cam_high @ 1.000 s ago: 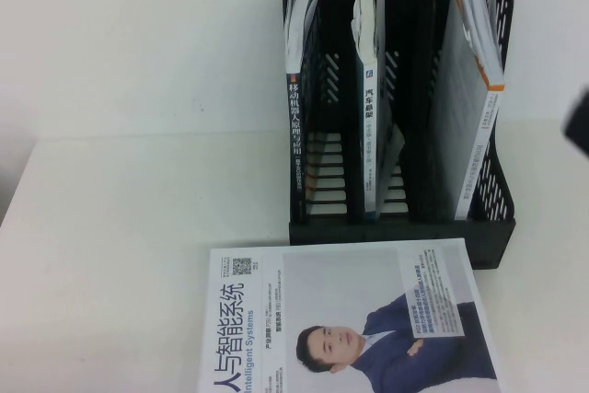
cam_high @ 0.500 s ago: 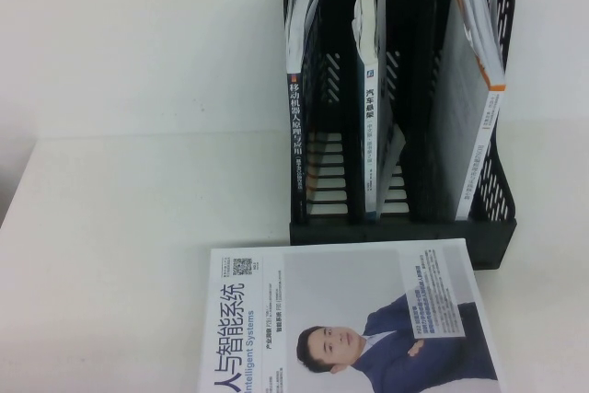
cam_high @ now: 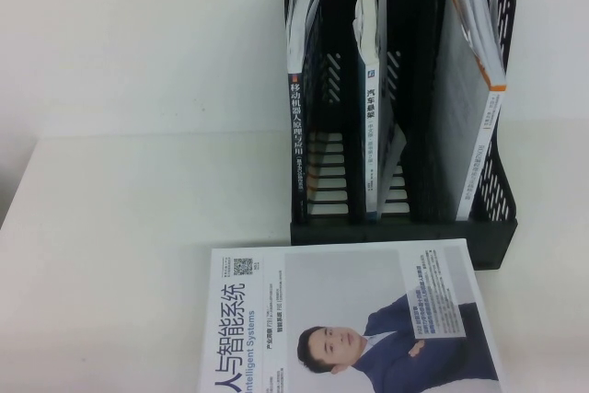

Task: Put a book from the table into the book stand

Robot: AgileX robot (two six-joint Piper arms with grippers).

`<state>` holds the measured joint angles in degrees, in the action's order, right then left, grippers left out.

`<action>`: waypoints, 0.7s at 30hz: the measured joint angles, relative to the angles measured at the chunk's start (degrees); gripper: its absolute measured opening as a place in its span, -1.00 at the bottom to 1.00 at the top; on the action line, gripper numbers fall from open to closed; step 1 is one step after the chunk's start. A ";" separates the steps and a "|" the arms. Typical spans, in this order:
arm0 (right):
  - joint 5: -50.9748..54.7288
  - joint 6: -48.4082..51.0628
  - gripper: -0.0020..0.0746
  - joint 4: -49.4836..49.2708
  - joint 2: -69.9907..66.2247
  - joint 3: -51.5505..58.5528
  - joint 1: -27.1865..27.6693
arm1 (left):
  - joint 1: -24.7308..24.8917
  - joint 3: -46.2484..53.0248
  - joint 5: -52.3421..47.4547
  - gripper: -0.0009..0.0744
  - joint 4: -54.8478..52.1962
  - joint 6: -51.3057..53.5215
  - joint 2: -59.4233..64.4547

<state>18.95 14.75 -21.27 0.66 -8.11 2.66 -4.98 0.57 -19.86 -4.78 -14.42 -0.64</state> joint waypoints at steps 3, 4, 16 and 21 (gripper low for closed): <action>3.98 -2.05 -0.95 5.12 0.00 0.14 0.00 | 0.00 0.00 0.00 -0.98 0.00 0.00 0.00; 3.99 -1.79 -0.95 5.47 0.00 0.14 0.00 | 0.00 0.00 0.00 -0.98 0.00 0.00 0.00; 0.66 -4.77 -0.95 9.68 0.09 0.14 0.00 | 0.00 0.00 0.00 -0.98 0.00 0.00 0.00; -0.05 -14.75 -0.95 20.96 0.09 0.82 0.00 | 0.00 0.00 0.00 -0.98 0.00 0.00 0.00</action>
<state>18.90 0.00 -0.31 0.74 -7.29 2.66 -4.98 0.57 -19.86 -4.78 -14.42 -0.64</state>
